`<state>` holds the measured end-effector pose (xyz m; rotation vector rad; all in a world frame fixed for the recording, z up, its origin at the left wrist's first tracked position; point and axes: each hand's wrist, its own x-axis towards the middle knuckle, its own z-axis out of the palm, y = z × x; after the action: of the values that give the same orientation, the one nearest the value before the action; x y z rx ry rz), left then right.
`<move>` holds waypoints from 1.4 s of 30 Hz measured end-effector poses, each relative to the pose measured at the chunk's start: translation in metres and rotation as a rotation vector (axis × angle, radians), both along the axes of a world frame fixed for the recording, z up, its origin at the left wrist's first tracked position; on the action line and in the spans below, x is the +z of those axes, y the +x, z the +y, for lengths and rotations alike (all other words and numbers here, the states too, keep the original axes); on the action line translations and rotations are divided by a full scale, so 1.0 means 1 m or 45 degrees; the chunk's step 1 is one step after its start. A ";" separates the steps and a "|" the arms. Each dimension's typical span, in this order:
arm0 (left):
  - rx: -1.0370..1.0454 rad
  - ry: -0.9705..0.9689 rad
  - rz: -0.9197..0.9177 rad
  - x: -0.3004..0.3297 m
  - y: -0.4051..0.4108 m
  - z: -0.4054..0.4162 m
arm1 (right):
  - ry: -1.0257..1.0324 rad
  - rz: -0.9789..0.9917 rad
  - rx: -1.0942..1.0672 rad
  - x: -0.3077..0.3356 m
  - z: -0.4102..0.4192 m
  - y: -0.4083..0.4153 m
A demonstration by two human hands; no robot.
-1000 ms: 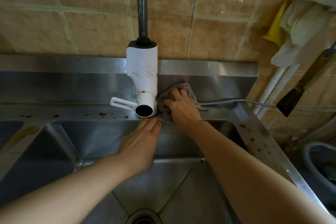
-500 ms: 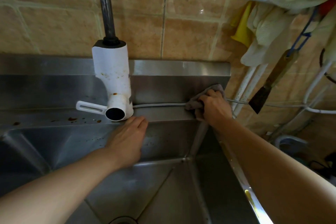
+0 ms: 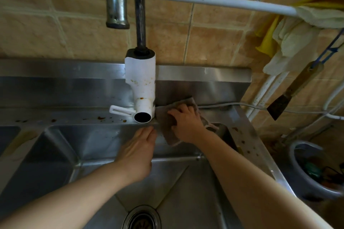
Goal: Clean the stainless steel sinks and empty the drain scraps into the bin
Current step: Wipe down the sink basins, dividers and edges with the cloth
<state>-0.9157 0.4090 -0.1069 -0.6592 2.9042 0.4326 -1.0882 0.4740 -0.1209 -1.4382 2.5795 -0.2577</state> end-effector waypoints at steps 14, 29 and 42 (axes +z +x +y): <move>-0.095 -0.054 0.000 0.001 -0.029 0.002 | 0.085 0.255 -0.042 -0.018 0.026 -0.027; -0.144 -0.142 -0.161 -0.001 -0.109 0.021 | 0.476 0.329 -0.735 0.002 0.084 -0.039; -0.129 -0.165 -0.271 0.000 -0.115 0.024 | 0.414 0.055 -0.649 -0.006 0.081 -0.083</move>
<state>-1.0307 0.4331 -0.1073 -0.5351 2.7631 0.1528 -1.1716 0.5546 -0.1268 -0.6754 2.8149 0.1291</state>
